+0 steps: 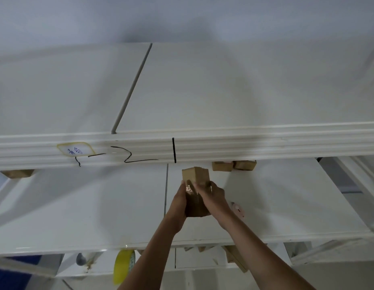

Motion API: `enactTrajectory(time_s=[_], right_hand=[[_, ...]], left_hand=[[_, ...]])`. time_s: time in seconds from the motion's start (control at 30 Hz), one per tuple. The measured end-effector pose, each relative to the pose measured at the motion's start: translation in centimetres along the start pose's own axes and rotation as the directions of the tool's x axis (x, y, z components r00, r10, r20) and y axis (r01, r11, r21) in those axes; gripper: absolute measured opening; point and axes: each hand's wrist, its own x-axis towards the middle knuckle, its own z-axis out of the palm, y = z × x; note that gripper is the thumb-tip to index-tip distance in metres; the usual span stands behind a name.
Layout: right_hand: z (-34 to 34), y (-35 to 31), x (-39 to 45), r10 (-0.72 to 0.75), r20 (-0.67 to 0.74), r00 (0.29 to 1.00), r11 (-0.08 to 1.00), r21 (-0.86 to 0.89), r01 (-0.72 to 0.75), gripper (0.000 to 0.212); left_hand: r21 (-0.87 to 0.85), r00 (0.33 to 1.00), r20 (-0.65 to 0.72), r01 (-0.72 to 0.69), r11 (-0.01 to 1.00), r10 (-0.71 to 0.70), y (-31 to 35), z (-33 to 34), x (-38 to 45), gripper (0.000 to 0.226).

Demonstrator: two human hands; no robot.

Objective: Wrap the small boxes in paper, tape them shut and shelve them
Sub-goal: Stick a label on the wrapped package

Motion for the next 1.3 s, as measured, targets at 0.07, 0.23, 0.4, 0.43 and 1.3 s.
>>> enactTrajectory(time_s=[0.07, 0.23, 0.4, 0.43, 1.3], right_hand=[[0.4, -0.1, 0.1, 0.056, 0.054, 0.997, 0.996, -0.068, -0.053, 0.08], [1.2, -0.6, -0.1, 0.092, 0.226, 0.97, 0.996, -0.02, -0.089, 0.113], [1.8, -1.8, -1.4, -0.007, 0.236, 0.972, 0.991, 0.135, -0.026, 0.075], [1.8, -2.0, -1.5, -0.022, 0.232, 0.972, 0.989, 0.147, -0.013, 0.067], [2.6, -7.7, -6.0, -0.431, 0.378, 0.819, 0.895, 0.291, 0.337, 0.03]], left_hand=[[-0.042, 0.999, -0.01, 0.031, 0.999, -0.031, 0.0, -0.5, -0.4, 0.041], [0.037, 0.999, -0.036, 0.012, 0.999, -0.01, 0.1, -2.1, -1.7, 0.035], [0.047, 0.988, -0.118, -0.09, 0.995, 0.095, 0.2, -3.4, -3.0, 0.046], [0.017, 0.983, -0.154, -0.099, 0.995, 0.1, 0.3, -3.5, -3.3, 0.046], [0.138, 0.83, -0.29, -0.456, 0.879, 0.476, 4.2, -5.5, -10.7, 0.039]])
